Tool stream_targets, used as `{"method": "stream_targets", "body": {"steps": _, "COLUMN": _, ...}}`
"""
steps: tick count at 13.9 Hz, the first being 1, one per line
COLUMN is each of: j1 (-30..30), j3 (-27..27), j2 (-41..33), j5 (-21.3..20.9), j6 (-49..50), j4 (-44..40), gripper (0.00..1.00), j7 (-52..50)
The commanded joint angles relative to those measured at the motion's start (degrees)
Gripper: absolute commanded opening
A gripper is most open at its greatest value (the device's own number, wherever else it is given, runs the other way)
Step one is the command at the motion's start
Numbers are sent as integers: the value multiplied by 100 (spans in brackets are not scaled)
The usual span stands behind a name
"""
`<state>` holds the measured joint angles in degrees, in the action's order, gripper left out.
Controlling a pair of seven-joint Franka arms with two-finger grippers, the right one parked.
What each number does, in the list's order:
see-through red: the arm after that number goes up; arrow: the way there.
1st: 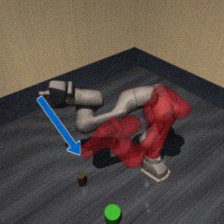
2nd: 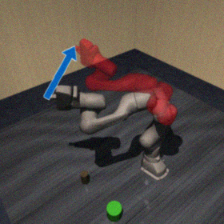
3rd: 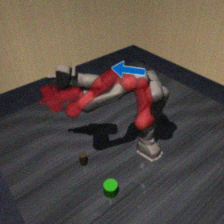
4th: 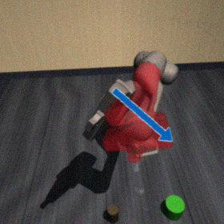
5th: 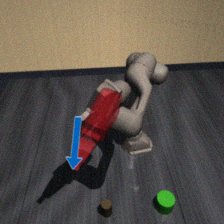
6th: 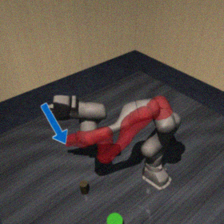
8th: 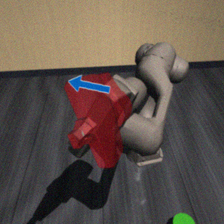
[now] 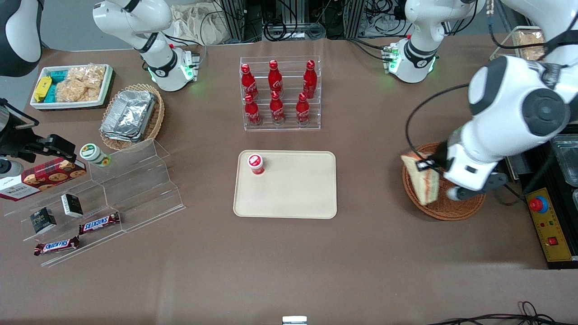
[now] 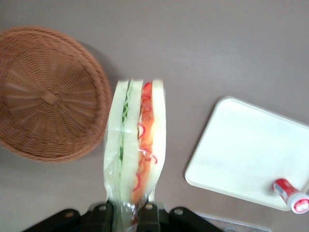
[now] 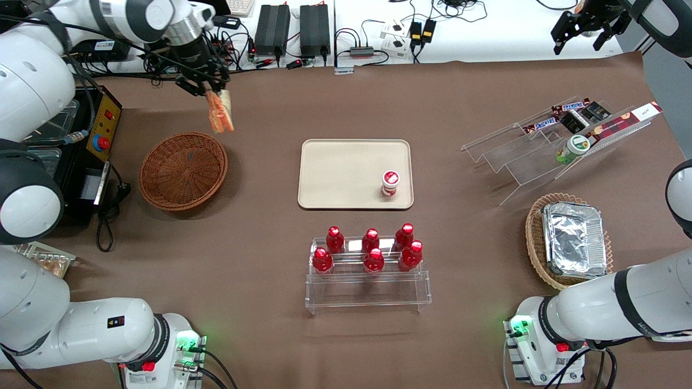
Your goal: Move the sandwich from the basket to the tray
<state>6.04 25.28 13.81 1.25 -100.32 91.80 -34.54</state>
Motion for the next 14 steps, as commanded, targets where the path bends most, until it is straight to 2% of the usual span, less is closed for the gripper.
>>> {"method": "stream_targets", "body": {"steps": 1, "j1": -303, "j3": 170, "j2": 429, "j5": -2, "j6": -135, "j4": -399, "gripper": 0, "j7": -60}}
{"method": "stream_targets", "body": {"steps": 5, "j1": -1218, "j3": 170, "j2": 1202, "j5": -134, "j6": -1277, "j4": -514, "gripper": 0, "j7": -816}}
{"method": "stream_targets", "body": {"steps": 9, "j1": -1684, "j3": 144, "j2": 1983, "j5": -370, "j6": -2174, "j4": -461, "gripper": 0, "j7": -1036}}
{"method": "stream_targets", "body": {"steps": 12, "j1": -1957, "j3": 144, "j2": 2617, "j5": -1422, "j6": -2597, "j4": -461, "gripper": 0, "j7": -1589}}
{"method": "stream_targets", "body": {"steps": 14, "j1": -2115, "j3": 135, "j2": 2854, "j5": -1645, "j6": -2921, "j4": -452, "gripper": 0, "j7": -1827}}
